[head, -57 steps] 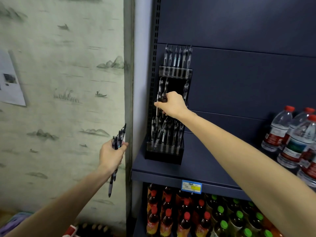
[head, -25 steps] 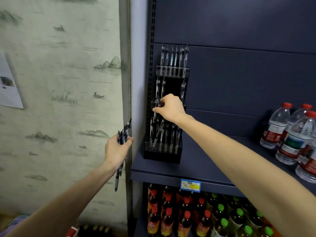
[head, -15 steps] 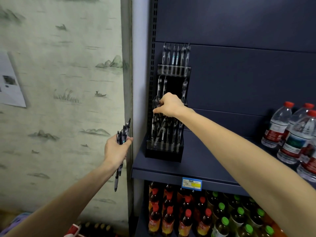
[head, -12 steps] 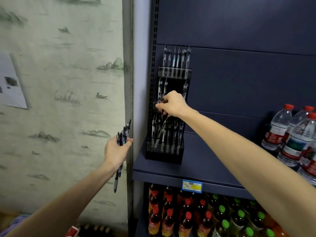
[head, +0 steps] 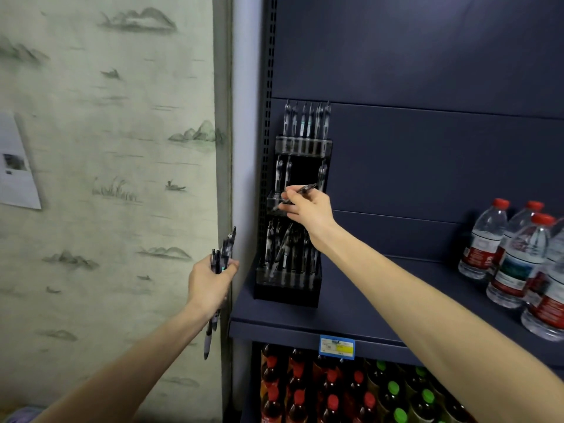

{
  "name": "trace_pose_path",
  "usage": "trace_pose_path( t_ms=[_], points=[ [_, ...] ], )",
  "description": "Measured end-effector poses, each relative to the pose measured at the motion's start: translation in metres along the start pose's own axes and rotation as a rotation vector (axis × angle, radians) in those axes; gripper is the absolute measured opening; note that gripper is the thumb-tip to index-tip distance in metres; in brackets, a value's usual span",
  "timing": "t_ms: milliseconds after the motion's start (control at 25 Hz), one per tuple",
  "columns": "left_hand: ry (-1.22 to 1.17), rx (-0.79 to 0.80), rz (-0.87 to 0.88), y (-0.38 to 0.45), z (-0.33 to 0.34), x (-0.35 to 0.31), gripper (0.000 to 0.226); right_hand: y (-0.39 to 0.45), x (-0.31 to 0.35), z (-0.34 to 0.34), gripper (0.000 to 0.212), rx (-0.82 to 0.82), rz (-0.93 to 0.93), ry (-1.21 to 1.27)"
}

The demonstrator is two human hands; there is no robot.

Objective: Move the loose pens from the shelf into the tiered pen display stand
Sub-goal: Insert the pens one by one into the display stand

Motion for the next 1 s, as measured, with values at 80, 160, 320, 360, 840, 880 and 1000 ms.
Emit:
trace_pose_path(
  t_ms=[80,160,320,360,840,880,1000],
  points=[
    [0.005,-0.002,0.002,-0.001,-0.001,0.001,0.017,-0.002,-0.001,0.009,0.015,0.052,0.001,-0.005],
    [0.011,-0.009,-0.002,-0.002,-0.002,0.003,0.014,-0.006,0.001,0.022,0.014,0.104,-0.007,-0.045],
    [0.020,-0.008,-0.004,-0.005,-0.003,0.001,0.011,-0.004,0.017,0.015,0.014,0.002,-0.154,-0.151],
    [0.023,-0.014,-0.001,-0.005,-0.004,0.000,0.012,-0.002,0.018,0.012,0.015,-0.013,-0.176,-0.207],
    [0.037,-0.030,-0.003,-0.015,-0.007,-0.001,0.012,-0.026,0.028,0.050,0.019,0.197,-0.417,-0.627],
    [0.038,-0.026,-0.004,-0.016,-0.008,-0.001,0.012,-0.025,0.029,0.048,0.019,0.187,-0.424,-0.631],
    [0.033,-0.026,-0.007,-0.016,-0.015,-0.001,0.013,-0.016,0.025,0.032,0.019,0.111,-0.388,-0.540]
  ],
)
Point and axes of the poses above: each hand's wrist, its own y-axis towards the middle knuckle, its own z-axis out of the palm, x = y × z, the point moved 9 cm from there along y, towards the middle knuckle, and after that the axes turned 15 degrees about -y, right-handed, at the moved point
